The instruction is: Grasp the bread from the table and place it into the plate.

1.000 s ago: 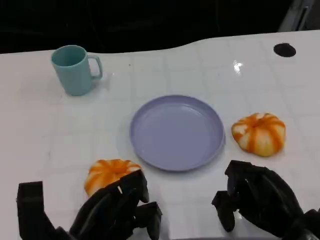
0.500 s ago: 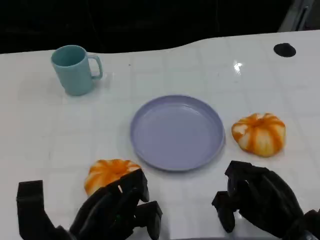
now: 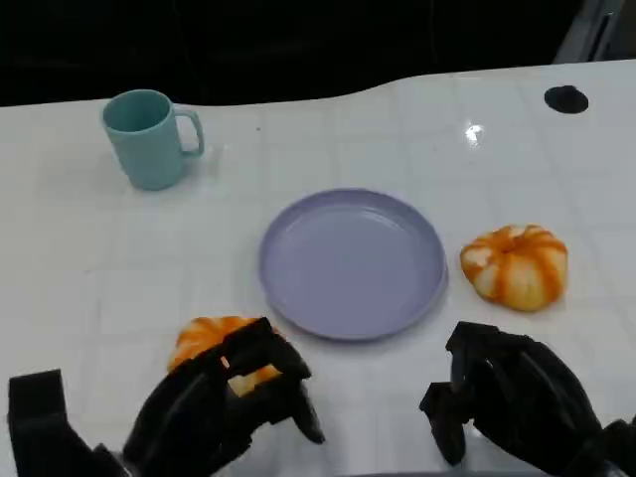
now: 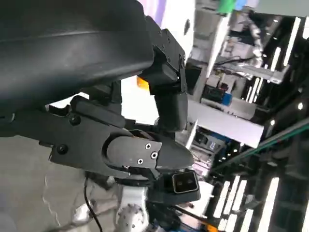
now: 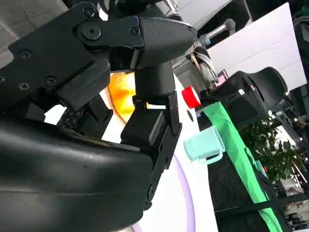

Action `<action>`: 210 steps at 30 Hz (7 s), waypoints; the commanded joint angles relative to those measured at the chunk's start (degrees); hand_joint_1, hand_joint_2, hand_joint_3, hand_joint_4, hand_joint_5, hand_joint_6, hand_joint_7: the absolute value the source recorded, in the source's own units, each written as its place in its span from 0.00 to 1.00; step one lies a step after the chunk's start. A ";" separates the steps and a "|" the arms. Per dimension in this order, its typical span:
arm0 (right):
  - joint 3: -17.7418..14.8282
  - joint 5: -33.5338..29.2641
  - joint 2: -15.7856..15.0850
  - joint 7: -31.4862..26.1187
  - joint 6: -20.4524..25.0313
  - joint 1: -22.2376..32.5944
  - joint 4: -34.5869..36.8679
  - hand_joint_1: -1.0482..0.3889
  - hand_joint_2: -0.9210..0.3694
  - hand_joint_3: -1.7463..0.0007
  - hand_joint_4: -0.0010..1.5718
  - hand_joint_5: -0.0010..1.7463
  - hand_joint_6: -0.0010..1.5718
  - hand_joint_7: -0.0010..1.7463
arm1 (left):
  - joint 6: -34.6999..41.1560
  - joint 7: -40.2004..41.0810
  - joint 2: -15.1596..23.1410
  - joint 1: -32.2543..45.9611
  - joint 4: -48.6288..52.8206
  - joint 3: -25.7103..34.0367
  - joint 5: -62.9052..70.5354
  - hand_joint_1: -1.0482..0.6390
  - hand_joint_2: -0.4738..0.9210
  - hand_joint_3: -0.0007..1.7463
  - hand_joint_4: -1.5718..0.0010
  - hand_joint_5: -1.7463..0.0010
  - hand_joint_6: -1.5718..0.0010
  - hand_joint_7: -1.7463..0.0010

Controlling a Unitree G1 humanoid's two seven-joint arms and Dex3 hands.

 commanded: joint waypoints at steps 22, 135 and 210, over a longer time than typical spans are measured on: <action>0.27 0.27 -0.21 -0.98 -0.01 0.47 -1.58 0.06 0.27 0.62 0.79 0.87 0.71 0.75 | -32.03 27.83 14.29 2.13 -15.78 1.81 48.71 0.20 1.00 0.02 0.88 0.50 0.82 0.88; -0.58 0.57 -1.05 -0.83 2.36 0.18 -2.82 0.07 0.30 0.60 0.79 0.86 0.70 0.74 | -11.72 99.49 20.48 -25.86 39.59 -32.55 84.68 0.51 0.66 0.63 0.42 0.00 0.56 0.00; -0.23 1.42 -1.55 -0.22 2.59 1.24 -3.82 0.07 0.30 0.61 0.79 0.87 0.70 0.76 | -17.20 56.16 10.83 -51.45 45.65 -32.95 72.05 0.03 1.00 0.19 0.96 0.80 0.95 1.00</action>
